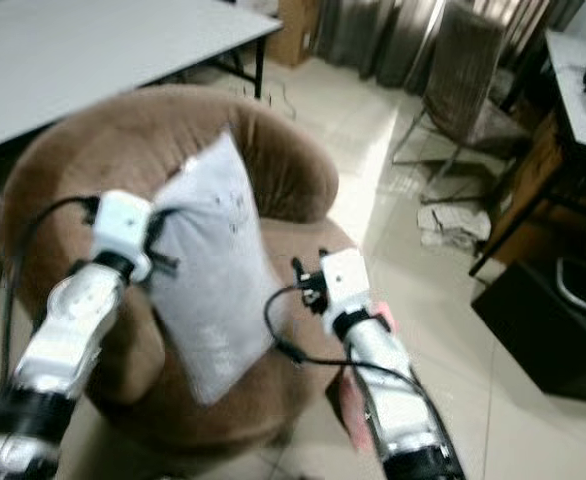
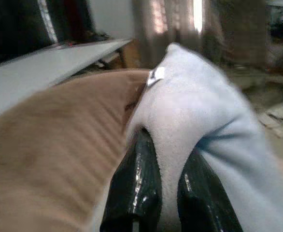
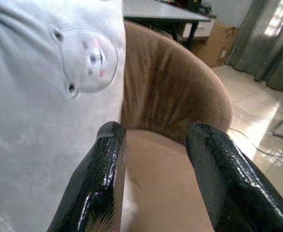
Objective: Move the pillow to the sofa from floor
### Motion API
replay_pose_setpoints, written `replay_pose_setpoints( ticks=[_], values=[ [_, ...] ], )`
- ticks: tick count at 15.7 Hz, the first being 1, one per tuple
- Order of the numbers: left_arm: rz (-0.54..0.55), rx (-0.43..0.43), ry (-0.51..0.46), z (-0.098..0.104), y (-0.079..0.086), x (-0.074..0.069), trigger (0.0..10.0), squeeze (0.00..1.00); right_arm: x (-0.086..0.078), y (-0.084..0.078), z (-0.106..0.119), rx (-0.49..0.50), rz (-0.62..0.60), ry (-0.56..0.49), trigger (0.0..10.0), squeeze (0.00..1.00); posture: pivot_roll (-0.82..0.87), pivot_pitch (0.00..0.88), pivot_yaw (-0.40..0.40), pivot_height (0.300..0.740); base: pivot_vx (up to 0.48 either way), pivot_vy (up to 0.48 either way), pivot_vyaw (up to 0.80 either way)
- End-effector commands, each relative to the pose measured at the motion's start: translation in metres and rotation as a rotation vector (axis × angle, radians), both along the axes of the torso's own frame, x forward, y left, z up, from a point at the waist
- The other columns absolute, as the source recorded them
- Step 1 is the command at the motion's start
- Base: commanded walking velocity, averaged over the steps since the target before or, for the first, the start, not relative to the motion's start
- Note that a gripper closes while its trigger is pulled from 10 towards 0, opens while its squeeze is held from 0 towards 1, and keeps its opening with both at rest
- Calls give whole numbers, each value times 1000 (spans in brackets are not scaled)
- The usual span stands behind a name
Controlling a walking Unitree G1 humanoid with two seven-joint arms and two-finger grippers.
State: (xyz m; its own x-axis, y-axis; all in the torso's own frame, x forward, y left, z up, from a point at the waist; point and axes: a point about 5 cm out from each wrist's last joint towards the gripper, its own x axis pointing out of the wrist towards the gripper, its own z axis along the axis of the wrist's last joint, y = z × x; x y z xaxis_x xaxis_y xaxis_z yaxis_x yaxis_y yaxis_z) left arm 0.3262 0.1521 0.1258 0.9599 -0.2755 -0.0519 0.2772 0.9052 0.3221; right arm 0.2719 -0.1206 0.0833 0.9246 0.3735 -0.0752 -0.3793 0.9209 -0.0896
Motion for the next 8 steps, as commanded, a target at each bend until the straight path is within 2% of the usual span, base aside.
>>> replay_pose_setpoints(
  ticks=[1,3,5,7,8],
  values=[
    [-79,44,-24,8,-13,8,10000,0,0,-1,5,15,18,-15,10000,0,145,43,-118,740,0,0,0],
    [-102,78,-16,8,-21,17,10000,0,-2,-1,3,9,41,-7,10000,0,149,57,-116,740,0,0,0],
    [-123,133,3,11,-33,35,10000,0,-6,0,1,-7,97,5,10000,0,150,83,-101,740,0,0,0],
    [-143,210,-9,22,-46,52,10000,0,-12,6,0,-32,172,5,10000,0,153,96,-82,740,0,0,0],
    [-143,210,-9,22,-46,52,10000,0,-12,6,0,-32,172,5,10000,0,153,96,-82,740,0,0,0]
  ],
)
